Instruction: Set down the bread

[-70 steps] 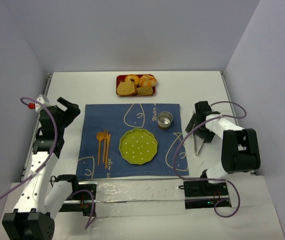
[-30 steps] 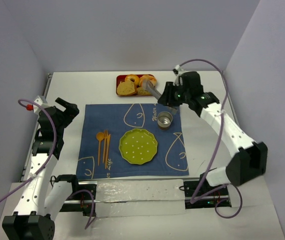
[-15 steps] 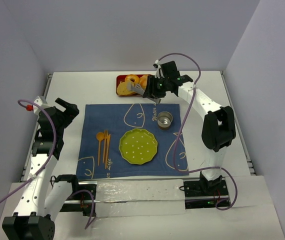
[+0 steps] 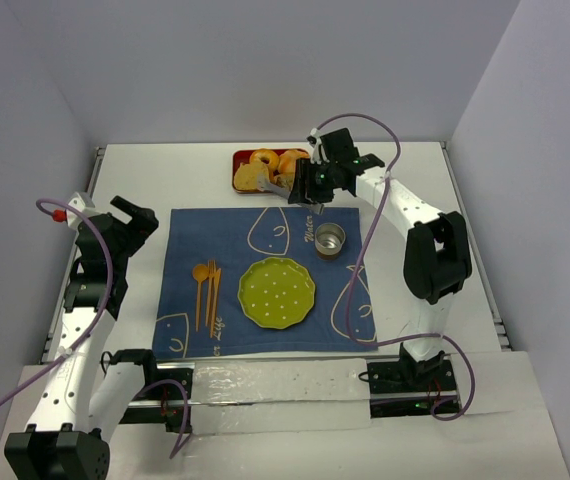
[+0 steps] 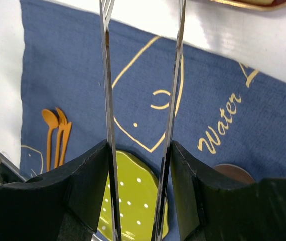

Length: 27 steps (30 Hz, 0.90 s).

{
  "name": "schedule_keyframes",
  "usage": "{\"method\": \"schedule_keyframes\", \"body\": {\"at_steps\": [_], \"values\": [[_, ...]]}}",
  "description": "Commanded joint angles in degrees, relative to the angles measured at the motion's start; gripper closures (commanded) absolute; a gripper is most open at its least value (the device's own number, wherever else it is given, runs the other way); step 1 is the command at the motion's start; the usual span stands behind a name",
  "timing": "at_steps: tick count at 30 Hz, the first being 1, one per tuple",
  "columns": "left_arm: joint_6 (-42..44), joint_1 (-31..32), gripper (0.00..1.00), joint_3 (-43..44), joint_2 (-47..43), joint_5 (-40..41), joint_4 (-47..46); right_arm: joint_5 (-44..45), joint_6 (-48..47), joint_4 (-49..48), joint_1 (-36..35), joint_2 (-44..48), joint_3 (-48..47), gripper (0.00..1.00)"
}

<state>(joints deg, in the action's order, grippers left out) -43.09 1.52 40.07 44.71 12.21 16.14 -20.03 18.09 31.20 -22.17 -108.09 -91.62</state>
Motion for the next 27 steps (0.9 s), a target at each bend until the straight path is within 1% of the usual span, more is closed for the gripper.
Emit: {"method": "schedule_keyframes", "body": {"at_steps": [1, 21, 26, 27], "values": [[-0.33, 0.06, 0.01, 0.53, -0.24, 0.02, -0.48, -1.0, -0.49, -1.09, 0.49, 1.22, 0.18, 0.42], [-0.33, 0.06, 0.01, 0.53, -0.07, 0.45, -0.41, -6.51, 2.56, -3.95, 2.13, -5.46, -4.0, 0.41], [-0.33, 0.06, 0.01, 0.35, -0.24, 0.46, -0.67, -8.54, 4.15, -5.72, 2.13, -7.13, -5.05, 0.46], [-0.38, 0.06, 0.01, 0.35, -0.24, 0.62, -0.67, -8.71, 4.37, -6.11, 2.13, -7.3, -5.11, 0.5]]}}
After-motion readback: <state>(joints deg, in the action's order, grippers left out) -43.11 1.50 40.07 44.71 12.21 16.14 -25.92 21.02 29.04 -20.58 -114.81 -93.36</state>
